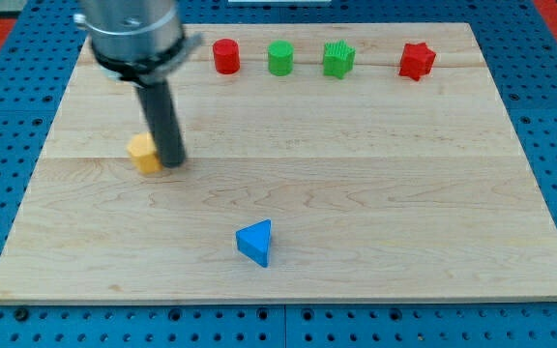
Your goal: Push the yellow hexagon diagonally towards the bottom left of the red circle
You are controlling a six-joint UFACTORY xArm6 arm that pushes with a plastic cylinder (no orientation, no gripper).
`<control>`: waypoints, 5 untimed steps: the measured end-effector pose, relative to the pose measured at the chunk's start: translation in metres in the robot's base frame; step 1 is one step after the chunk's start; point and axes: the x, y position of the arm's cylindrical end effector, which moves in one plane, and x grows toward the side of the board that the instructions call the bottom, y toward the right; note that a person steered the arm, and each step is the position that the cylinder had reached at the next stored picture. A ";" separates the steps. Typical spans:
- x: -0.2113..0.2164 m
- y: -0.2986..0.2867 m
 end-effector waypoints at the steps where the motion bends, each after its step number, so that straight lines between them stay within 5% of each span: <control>1: 0.027 -0.013; 2: 0.051 -0.031; 5: -0.016 -0.065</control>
